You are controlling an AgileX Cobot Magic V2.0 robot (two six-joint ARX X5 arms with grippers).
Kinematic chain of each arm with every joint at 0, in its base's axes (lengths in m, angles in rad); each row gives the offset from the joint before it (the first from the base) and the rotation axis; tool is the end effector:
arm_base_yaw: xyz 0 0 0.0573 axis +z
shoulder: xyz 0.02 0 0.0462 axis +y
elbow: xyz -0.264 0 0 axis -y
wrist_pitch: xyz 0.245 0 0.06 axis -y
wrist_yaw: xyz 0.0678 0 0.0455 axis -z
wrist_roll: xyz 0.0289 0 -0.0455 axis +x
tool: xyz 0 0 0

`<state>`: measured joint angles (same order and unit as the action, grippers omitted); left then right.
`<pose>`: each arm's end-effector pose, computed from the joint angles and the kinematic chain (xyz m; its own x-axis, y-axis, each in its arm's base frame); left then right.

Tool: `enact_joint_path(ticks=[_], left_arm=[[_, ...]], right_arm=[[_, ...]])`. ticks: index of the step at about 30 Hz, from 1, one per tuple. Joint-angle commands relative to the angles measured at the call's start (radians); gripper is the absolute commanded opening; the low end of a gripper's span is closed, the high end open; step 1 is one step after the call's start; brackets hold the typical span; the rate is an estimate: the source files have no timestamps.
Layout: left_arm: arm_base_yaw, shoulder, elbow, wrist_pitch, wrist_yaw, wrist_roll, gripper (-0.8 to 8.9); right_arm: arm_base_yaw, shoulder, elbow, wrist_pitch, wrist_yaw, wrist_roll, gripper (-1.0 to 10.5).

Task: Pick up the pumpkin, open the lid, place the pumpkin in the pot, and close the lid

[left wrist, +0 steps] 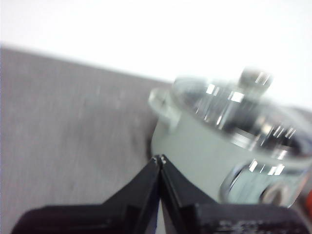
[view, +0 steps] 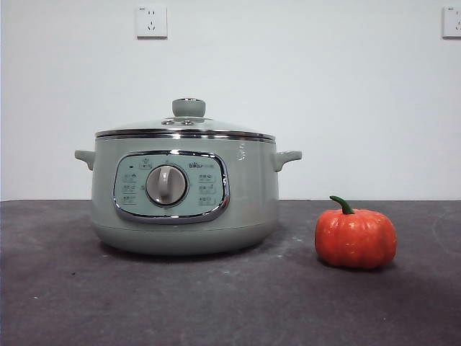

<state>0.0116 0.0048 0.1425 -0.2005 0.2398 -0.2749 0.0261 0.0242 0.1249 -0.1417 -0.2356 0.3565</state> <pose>0.0862 -0.0059 0.1918 0.9722 -0.2262 -0.0610 0.2002 0.9373 -0.2853 0.0894 0.0091 0.1903 0.9651 0.2587 -0.0399 -0.2280 0.9056 0.3577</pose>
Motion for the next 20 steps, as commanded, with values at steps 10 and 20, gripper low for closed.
enact_joint_path(ticks=[10,20], left_arm=[[0.003,0.209,0.335,-0.225,0.119,0.074,-0.08],[0.002,0.472,0.630,-0.476,0.341,0.285,-0.08]], right_arm=[[0.003,0.294,0.373,-0.191,-0.138,-0.094,-0.1],[0.015,0.603,0.756,-0.627,-0.266,-0.379,-0.1]])
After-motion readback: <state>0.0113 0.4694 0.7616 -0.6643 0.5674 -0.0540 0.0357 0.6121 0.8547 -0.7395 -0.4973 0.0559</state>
